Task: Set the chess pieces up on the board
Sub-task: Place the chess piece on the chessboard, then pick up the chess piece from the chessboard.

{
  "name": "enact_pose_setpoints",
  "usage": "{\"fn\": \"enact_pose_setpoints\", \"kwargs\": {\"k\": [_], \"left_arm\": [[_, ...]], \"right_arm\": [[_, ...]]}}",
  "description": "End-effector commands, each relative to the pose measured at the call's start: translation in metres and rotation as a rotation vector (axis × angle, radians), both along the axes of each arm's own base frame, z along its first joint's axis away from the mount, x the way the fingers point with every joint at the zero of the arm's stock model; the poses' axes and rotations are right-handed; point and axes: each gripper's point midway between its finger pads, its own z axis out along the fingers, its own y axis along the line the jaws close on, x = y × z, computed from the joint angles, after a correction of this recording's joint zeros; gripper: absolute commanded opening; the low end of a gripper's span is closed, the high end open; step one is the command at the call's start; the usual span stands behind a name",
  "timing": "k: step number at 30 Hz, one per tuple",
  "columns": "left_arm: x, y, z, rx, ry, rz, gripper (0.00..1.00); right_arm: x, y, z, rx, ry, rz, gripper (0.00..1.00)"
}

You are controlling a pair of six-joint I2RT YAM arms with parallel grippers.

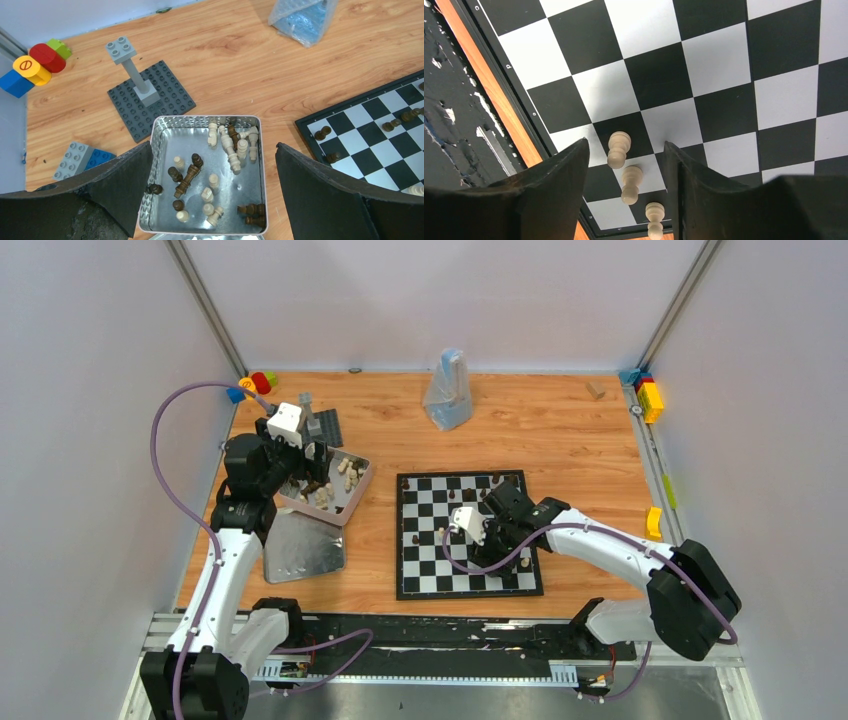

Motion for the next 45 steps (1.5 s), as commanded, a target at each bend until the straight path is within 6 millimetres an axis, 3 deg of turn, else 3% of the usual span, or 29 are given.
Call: {"fn": "enact_pose_setpoints", "kwargs": {"k": [1, 8, 12, 16, 24, 29, 35, 40, 45], "left_arm": [[0.003, 0.001, 0.008, 0.011, -0.035, -0.003, 1.00], [0.003, 0.001, 0.008, 0.009, -0.035, -0.005, 1.00], [0.002, 0.002, 0.009, 0.013, -0.037, -0.003, 1.00], [0.002, 0.002, 0.011, 0.013, -0.043, 0.000, 1.00], [0.002, 0.002, 0.012, 0.015, -0.049, -0.001, 1.00], [0.002, 0.003, 0.011, 0.021, -0.050, 0.000, 1.00], [0.002, 0.003, 0.010, 0.022, -0.051, 0.000, 1.00], [0.002, 0.003, 0.011, 0.022, -0.052, -0.001, 1.00], [0.002, 0.003, 0.012, 0.019, -0.053, -0.001, 1.00]], "right_arm": [[0.019, 0.018, 0.021, 0.072, -0.061, -0.021, 0.62], [0.034, 0.057, 0.052, 0.206, -0.061, 0.007, 0.66], [0.053, 0.082, 0.059, 0.248, -0.058, 0.010, 0.66], [0.073, 0.104, 0.056, 0.254, -0.064, 0.011, 0.66], [0.088, 0.125, 0.033, 0.224, -0.043, 0.035, 0.65], [0.091, 0.131, 0.024, 0.214, -0.026, 0.038, 0.53], [0.087, 0.127, 0.020, 0.200, -0.020, 0.040, 0.21], [0.075, 0.105, 0.030, 0.173, -0.057, 0.044, 0.02], [0.039, 0.075, 0.034, 0.157, -0.020, 0.075, 0.00]]}}
